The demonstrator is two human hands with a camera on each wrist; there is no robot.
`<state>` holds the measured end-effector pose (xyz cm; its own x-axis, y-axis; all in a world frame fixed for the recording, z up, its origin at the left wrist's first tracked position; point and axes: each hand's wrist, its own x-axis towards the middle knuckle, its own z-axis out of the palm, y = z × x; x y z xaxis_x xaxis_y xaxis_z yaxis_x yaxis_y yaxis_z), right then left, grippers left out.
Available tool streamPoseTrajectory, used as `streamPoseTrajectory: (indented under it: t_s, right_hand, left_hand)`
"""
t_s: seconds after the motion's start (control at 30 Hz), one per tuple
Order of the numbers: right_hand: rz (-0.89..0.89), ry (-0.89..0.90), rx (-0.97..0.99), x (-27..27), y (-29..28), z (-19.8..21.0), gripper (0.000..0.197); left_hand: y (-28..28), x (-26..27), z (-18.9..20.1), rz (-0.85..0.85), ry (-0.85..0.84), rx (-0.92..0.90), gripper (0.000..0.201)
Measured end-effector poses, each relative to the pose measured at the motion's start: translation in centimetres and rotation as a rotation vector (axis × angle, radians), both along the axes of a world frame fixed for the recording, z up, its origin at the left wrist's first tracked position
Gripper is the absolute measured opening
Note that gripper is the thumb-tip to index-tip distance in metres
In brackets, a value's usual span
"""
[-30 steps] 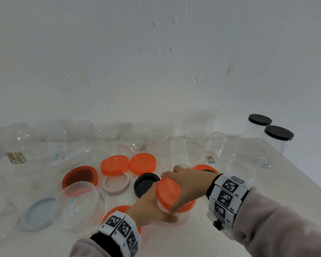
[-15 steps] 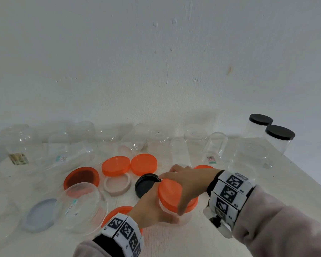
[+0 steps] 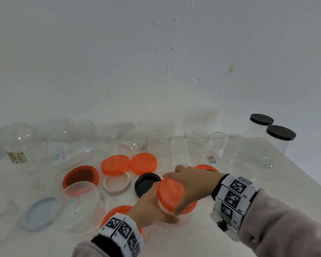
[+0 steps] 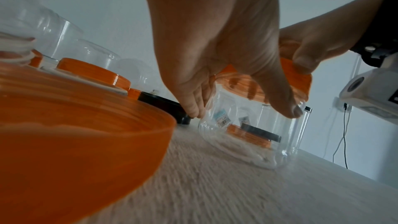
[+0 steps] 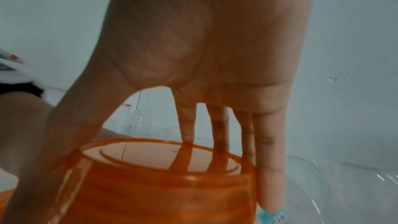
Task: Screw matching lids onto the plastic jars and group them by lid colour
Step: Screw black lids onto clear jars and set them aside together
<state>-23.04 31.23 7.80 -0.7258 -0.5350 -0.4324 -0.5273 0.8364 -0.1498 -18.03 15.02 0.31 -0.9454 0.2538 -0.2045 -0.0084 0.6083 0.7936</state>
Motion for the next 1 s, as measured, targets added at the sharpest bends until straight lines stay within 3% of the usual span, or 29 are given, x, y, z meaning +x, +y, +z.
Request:
streamPoseTrajectory:
  t_s: [0.27,0.43,0.53,0.77,1.0]
  right_hand:
    - [-0.002,0.182,-0.009,0.9,-0.1,-1.8,0.097]
    - [-0.001,0.093,-0.039,0.8,0.1,-1.8,0.093]
    - [0.039,0.129,-0.056,1.0,-0.1,-1.7,0.088]
    - [0.004,0.277,-0.044,2.2,-0.1,-2.9,0.086]
    - [-0.139,0.295,-0.058,2.7,-0.8,-3.8,0.09]
  left_hand:
    - [-0.3,-0.4,-0.8,0.007,-0.016,0.023,0.111]
    - [-0.3,-0.6,-0.8,0.002,-0.019,-0.004,0.116]
    - [-0.4,-0.5,-1.0,0.005,-0.017,0.014,0.12]
    - [-0.6,-0.6,-1.4,-0.001,-0.009,0.057,0.107]
    - [-0.8,-0.6,-1.7,-0.004,-0.016,0.091,0.1]
